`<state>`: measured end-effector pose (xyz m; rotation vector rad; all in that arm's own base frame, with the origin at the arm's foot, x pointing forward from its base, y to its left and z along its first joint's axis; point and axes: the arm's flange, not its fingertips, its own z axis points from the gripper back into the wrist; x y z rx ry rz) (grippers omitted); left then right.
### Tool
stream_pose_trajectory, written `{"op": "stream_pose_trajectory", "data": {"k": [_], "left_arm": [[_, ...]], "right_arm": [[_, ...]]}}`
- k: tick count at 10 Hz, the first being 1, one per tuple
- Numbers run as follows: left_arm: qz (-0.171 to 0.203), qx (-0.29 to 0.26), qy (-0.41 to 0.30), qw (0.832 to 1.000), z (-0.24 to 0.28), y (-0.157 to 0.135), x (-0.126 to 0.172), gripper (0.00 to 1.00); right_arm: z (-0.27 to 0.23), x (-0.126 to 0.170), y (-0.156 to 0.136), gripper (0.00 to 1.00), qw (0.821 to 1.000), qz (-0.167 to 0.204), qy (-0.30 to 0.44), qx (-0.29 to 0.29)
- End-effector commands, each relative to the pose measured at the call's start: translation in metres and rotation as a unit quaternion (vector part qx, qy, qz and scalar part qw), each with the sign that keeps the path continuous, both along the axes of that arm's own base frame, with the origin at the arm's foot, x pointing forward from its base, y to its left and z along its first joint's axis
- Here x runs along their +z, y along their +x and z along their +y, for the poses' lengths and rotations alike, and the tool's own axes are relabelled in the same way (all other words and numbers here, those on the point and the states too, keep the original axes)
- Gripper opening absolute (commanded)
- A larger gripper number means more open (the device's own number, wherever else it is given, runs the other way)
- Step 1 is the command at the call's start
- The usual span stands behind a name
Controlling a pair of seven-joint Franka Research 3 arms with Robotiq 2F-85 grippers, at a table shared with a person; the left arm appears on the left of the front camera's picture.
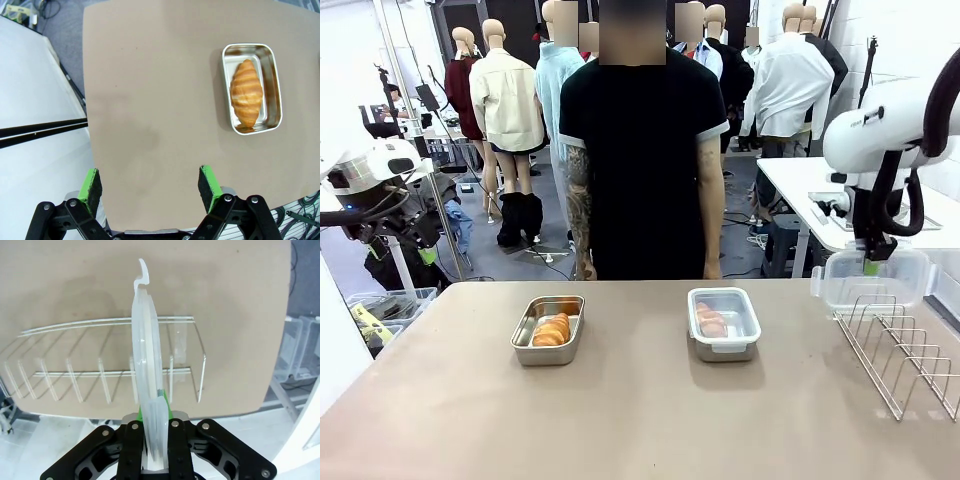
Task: Place the bread in airtight containers.
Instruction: Release when the human grabs the Airtight Container lid.
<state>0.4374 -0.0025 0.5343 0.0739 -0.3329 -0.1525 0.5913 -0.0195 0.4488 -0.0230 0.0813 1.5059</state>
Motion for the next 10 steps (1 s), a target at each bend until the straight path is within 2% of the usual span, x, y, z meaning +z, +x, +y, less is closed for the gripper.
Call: {"op": "stream_pose_trajectory", "data": {"k": [1,2,4,5,7,10], "left_arm": [[-0.005,0.001,-0.002,1.000,0.001,0.001,0.001,1.00],[-0.005,0.001,-0.002,1.000,0.001,0.001,0.001,1.00],[-0.005,0.001,-0.002,1.000,0.001,0.001,0.001,1.00],[-0.005,0.001,-0.002,1.000,0.001,0.001,0.001,1.00],[-0.005,0.001,-0.002,1.000,0.001,0.001,0.001,1.00],[-0.005,0.001,-0.002,1.000,0.001,0.001,0.001,1.00]], "right_arm": [[0.029,0.064,-0.034,0.00,0.998,-0.003,-0.022,-0.056],[0.046,0.093,-0.039,0.00,0.996,-0.031,-0.051,-0.071],[0.080,0.145,-0.049,0.00,0.995,-0.059,-0.030,-0.068],[0.094,0.165,-0.046,0.00,0.993,-0.085,-0.039,-0.070],[0.118,0.197,-0.017,0.00,0.989,-0.137,-0.049,-0.041],[0.147,0.214,0.029,0.00,0.980,-0.196,-0.028,-0.014]]}}
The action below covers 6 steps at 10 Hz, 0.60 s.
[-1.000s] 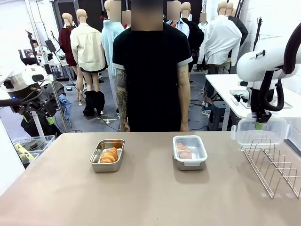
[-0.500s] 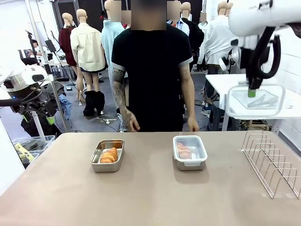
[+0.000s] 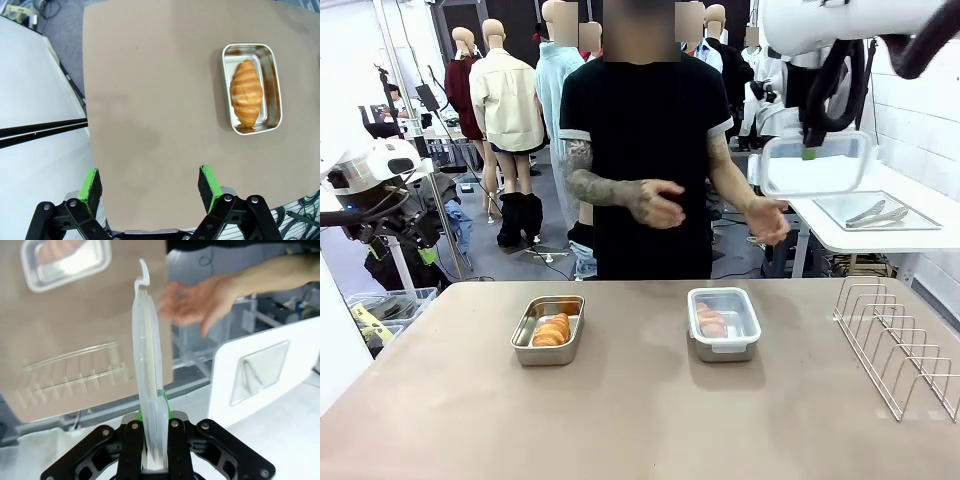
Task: Place the bread in airtight containers.
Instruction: Release when the human grabs the Airtight Container lid.
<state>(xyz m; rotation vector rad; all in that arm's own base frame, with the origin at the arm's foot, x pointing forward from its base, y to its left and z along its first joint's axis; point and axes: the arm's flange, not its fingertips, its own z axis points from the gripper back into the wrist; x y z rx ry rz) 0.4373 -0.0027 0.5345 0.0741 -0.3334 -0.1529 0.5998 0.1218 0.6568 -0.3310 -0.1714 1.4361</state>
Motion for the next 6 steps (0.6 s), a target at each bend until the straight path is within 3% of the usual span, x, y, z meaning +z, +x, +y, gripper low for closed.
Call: {"op": "stream_pose_trajectory", "data": {"k": [1,6], "left_arm": [[-0.005,0.001,-0.003,1.000,0.002,0.001,0.000,1.00],[-0.005,0.001,-0.003,1.000,0.002,0.001,0.000,1.00]], "right_arm": [[0.009,0.006,0.034,0.00,1.000,-0.019,-0.008,0.014],[0.016,-0.002,0.050,0.00,0.999,-0.014,-0.014,0.030]]}}
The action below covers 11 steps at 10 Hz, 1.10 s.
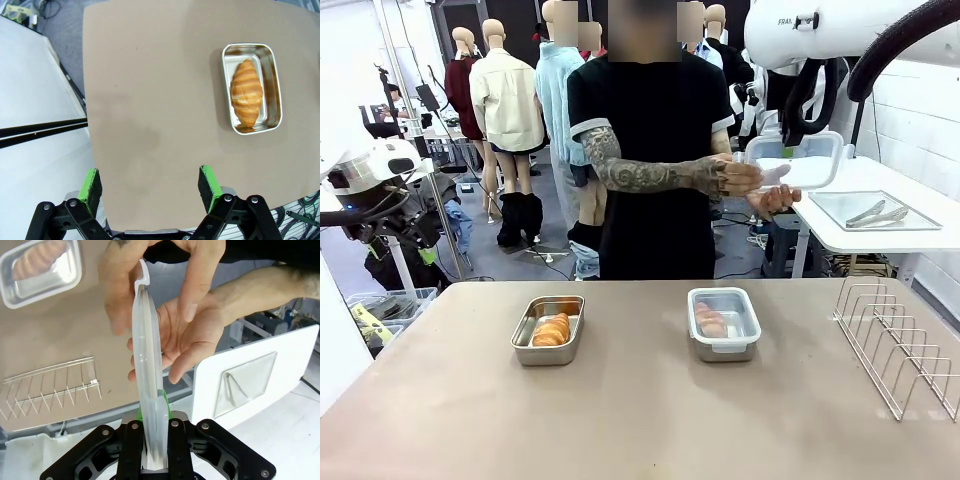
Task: Place the bread in airtight containers.
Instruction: Release when the human grabs the Airtight Container lid.
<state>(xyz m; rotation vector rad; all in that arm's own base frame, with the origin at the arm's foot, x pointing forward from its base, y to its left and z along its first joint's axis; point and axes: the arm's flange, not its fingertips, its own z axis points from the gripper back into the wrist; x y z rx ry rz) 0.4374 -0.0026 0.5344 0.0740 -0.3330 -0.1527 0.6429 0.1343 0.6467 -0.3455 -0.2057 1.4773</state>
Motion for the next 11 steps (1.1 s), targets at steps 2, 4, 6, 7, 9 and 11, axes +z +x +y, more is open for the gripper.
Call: {"op": "stream_pose_trajectory", "data": {"k": [2,4,6,7,9,11], "left_arm": [[-0.005,0.001,-0.003,1.000,0.001,0.001,0.001,1.00],[-0.005,0.001,-0.003,1.000,0.001,0.001,0.001,1.00],[-0.005,0.001,-0.003,1.000,0.001,0.001,0.001,1.00],[-0.005,0.001,-0.003,1.000,0.001,0.001,0.001,1.00],[-0.005,0.001,-0.003,1.000,0.001,0.001,0.001,1.00],[-0.005,0.001,-0.003,1.000,0.001,0.001,0.001,1.00]], "right_arm": [[0.005,0.009,0.009,0.00,1.000,0.000,-0.019,0.011],[0.004,0.008,0.007,0.07,1.000,0.012,-0.022,0.014],[0.000,0.007,-0.003,0.46,1.000,0.009,-0.017,0.010],[-0.004,0.008,-0.012,0.65,1.000,0.010,-0.008,0.000],[-0.011,0.004,-0.035,1.00,1.000,0.017,-0.013,0.001],[-0.043,-0.005,-0.073,1.00,1.000,0.013,-0.001,0.020]]}}
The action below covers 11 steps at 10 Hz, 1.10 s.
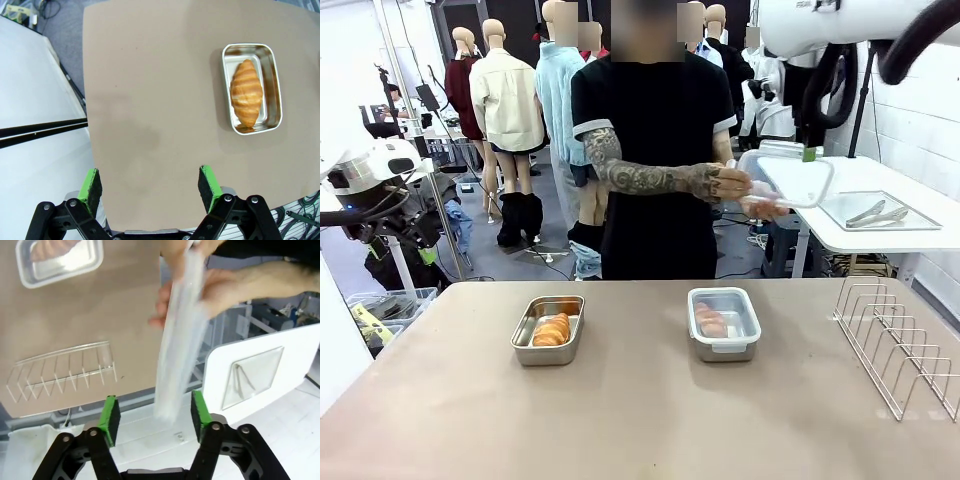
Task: Place the bread in airtight containers.
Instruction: Release when the human grabs the Airtight Container lid.
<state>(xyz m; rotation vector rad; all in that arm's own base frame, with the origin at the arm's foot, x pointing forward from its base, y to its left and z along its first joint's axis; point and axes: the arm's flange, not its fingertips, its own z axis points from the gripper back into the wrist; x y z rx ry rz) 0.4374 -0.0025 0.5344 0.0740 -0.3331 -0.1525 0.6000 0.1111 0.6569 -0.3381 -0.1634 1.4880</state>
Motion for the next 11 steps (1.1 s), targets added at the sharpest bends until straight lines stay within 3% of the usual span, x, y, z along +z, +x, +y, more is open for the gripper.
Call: {"op": "stream_pose_trajectory", "data": {"k": [1,3,6,7,11], "left_arm": [[-0.005,0.001,-0.002,1.000,0.001,0.001,0.001,1.00],[-0.005,0.001,-0.002,1.000,0.001,0.001,0.001,1.00],[-0.005,0.001,-0.002,1.000,0.001,0.001,0.001,1.00],[-0.005,0.001,-0.002,1.000,0.001,0.001,0.001,1.00],[-0.005,0.001,-0.002,1.000,0.001,0.001,0.001,1.00]], "right_arm": [[-0.032,-0.021,-0.046,1.00,1.000,-0.003,-0.001,0.017],[-0.069,-0.043,-0.064,1.00,1.000,0.013,0.013,0.015],[-0.107,-0.078,-0.065,1.00,0.999,0.023,0.018,0.029],[-0.093,-0.050,-0.062,1.00,0.999,0.031,0.016,-0.002],[-0.093,-0.050,-0.062,1.00,0.999,0.031,0.016,-0.002]]}}
